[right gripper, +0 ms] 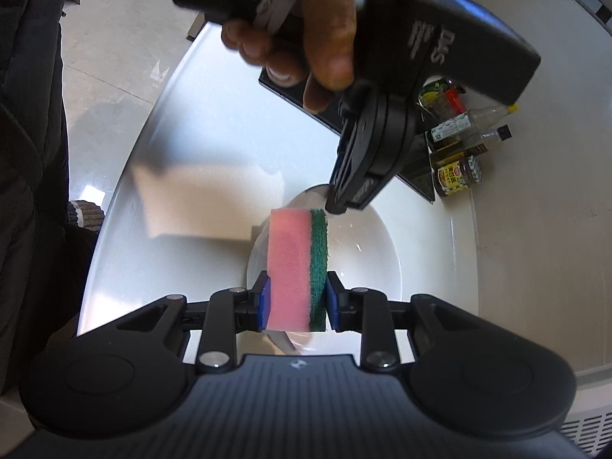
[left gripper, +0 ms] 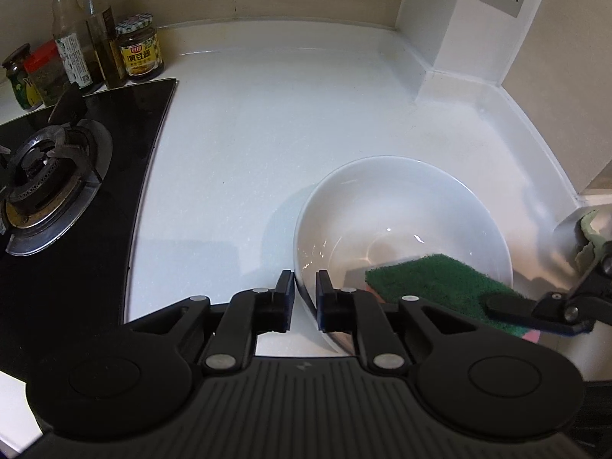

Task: Clean bowl
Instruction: 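Keep holding the bowl with the left gripper while the right gripper scrubs the inner wall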

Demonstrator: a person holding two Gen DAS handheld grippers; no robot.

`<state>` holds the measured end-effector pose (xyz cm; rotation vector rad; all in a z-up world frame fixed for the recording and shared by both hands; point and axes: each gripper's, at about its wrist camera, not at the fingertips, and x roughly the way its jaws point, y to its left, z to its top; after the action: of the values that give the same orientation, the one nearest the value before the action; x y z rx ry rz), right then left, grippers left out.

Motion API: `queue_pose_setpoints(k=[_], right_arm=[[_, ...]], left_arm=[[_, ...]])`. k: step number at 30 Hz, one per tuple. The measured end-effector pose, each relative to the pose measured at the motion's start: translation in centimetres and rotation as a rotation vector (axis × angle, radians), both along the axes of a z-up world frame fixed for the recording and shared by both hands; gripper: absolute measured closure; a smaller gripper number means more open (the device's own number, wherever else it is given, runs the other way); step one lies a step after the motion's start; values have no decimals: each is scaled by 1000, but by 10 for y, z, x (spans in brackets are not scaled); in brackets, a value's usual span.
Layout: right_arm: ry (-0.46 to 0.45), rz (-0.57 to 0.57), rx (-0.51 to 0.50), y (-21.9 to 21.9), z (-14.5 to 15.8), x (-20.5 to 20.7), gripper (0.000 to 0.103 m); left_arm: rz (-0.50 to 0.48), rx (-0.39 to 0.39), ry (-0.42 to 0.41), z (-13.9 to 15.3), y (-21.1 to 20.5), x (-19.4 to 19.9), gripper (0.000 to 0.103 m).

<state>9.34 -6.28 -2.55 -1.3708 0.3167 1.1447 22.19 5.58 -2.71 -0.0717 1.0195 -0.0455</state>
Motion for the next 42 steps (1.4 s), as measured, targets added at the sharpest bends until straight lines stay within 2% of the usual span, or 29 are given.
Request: queue_pose_setpoints(k=[6, 11, 15, 17, 24, 30, 35, 39, 42], right_arm=[[33, -11, 9, 4, 1, 1, 78], [7, -9, -18, -1, 0, 2, 78], [18, -30, -15, -2, 0, 5, 78], [22, -33, -13, -3, 0, 5, 78], [31, -36, -12, -6, 3, 6, 78], [30, -19, -13, -3, 5, 4, 78], [6, 11, -49, -4, 4, -1, 78], [4, -11, -59, -14, 5, 4, 78], [3, -15, -57, -15, 4, 5, 78]], left_arm=[[-85, 3, -12, 0, 3, 12, 92], [-174, 3, -3, 1, 7, 33, 93], [-171, 3, 11, 0, 5, 38, 93], [-135, 4, 16, 1, 4, 33, 92], [-32, -36, -33, 8, 10, -5, 89], [-87, 7, -26, 10, 8, 7, 94], [-178, -12, -11, 10, 9, 41, 96], [-192, -1, -6, 10, 4, 48, 96], [-159, -14, -26, 15, 7, 34, 95]])
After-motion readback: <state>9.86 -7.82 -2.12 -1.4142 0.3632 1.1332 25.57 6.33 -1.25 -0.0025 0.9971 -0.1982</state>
